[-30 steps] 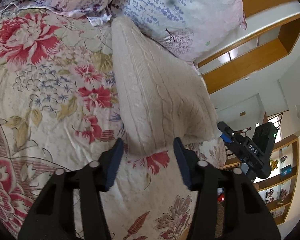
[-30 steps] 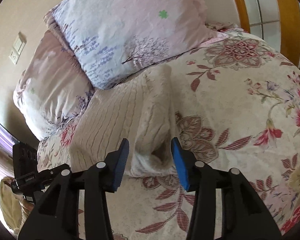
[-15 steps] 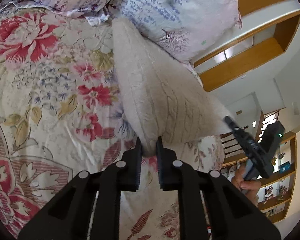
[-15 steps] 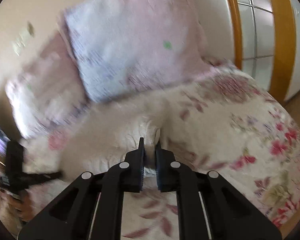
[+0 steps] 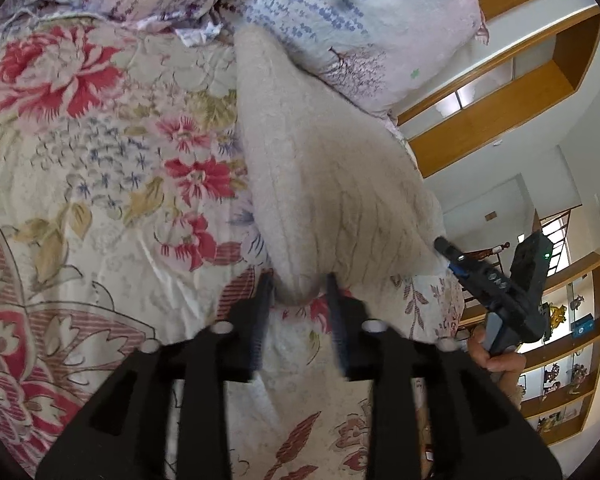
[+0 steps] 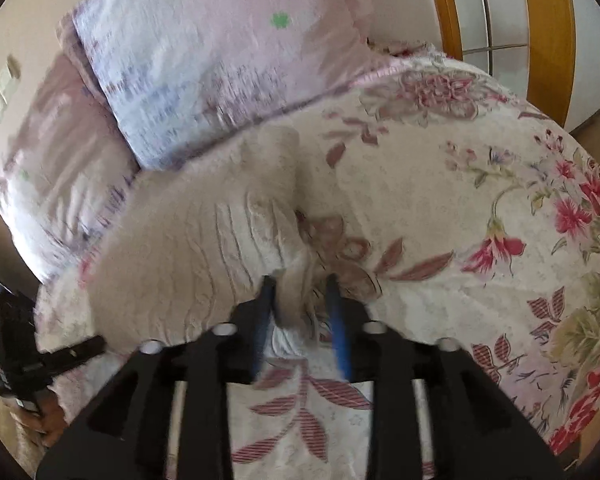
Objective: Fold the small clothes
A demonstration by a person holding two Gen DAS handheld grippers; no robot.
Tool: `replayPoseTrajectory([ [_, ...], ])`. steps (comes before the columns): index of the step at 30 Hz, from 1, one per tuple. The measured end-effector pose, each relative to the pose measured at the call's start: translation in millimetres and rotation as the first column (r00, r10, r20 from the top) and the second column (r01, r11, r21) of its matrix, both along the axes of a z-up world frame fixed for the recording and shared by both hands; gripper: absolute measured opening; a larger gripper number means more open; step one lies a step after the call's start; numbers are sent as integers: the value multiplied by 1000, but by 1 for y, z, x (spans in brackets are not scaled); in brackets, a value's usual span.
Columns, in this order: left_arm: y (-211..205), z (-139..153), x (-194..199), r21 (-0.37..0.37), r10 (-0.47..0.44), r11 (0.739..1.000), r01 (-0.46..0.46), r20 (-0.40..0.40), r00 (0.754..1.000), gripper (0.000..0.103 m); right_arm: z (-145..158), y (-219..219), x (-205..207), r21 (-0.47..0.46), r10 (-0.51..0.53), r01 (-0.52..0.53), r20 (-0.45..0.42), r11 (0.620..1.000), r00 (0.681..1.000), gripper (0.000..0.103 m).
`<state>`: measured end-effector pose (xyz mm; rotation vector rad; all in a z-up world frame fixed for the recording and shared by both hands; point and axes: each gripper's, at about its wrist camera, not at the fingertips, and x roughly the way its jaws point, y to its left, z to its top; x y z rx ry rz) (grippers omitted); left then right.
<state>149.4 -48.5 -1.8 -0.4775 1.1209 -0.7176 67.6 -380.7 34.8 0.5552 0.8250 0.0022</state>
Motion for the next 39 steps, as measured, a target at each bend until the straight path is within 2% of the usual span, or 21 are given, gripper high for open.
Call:
replayPoseTrajectory([
  [1, 2, 3, 1, -7, 11, 1000, -11, 6, 1000, 50, 3, -3, 2, 29, -2, 2, 16, 1000, 1000, 48],
  [3, 4, 7, 3, -22, 23, 999, -23, 8, 1000, 56, 5, -8, 12, 96, -8, 5, 29, 995, 1000, 49],
  [7, 2, 7, 6, -20, 24, 1000, -24, -5, 1000, 62, -5, -4, 35, 114, 3, 0, -23, 994, 1000, 48],
  [8, 1, 7, 6, -17, 23, 1000, -23, -5, 1000, 63, -8, -1, 39, 110, 13, -10, -26, 994, 1000, 35],
  [9, 0, 7, 6, -15, 21, 1000, -21, -5, 1000, 66, -7, 2, 41, 91, 20, -18, -15, 996, 1000, 13],
  [11, -1, 7, 6, -7, 18, 1000, -18, -1, 1000, 69, -3, 3, 36, 42, -7, 6, 15, 999, 1000, 12],
  [13, -2, 7, 6, 6, 18, 1000, -18, 7, 1000, 73, -10, -3, 36, 15, -49, 50, -12, 999, 999, 12],
  [15, -2, 8, 7, 16, 15, 1000, -15, 13, 1000, 73, -25, -7, 38, 31, -73, 75, -62, 997, 995, 11],
  [17, -3, 9, 8, 25, 11, 1000, -12, 16, 1000, 74, -34, -8, 38, 21, -96, 98, -73, 995, 993, 11],
  [21, -6, 10, 9, 44, 4, 999, -5, 29, 1000, 74, -32, -5, 41, -14, -105, 105, -89, 994, 990, 14],
  [23, -7, 12, 7, 61, 3, 998, -6, 47, 999, 77, -19, 0, 38, -66, -99, 94, -75, 993, 992, 21],
  [24, -7, 13, 6, 69, 5, 998, -9, 57, 998, 77, -12, 3, 34, -88, -104, 99, -52, 991, 993, 30],
  [25, -7, 15, 6, 77, 6, 997, -11, 70, 998, 78, -5, 5, 30, -113, -110, 107, -22, 988, 994, 32],
  [27, -7, 18, 4, 90, 8, 996, -16, 89, 996, 80, 12, 14, 21, -168, -99, 106, 53, 980, 994, 34],
  [30, -9, 22, 3, 105, 10, 994, -22, 110, 994, 82, 22, 27, 19, -172, -13, 30, 96, 985, 995, 34],
  [32, -11, 22, 3, 112, 7, 994, -20, 115, 993, 82, 18, 35, 22, -177, 34, -20, 76, 984, 997, 35],
  [35, -10, 22, 3, 118, 9, 993, -22, 110, 994, 82, -11, 42, 39, -203, 67, -79, -67, 976, 996, 45],
  [36, -10, 22, 3, 122, 11, 992, -24, 111, 994, 82, -20, 42, 41, -207, 64, -81, -91, 975, 994, 46],
  [37, -9, 23, 4, 129, 13, 991, -28, 113, 993, 82, -21, 38, 40, -200, 62, -74, -63, 977, 996, 47],
  [39, -8, 26, 5, 157, 23, 987, -44, 132, 991, 82, -20, 33, 41, -157, 61, -71, -69, 985, 996, 47],
])
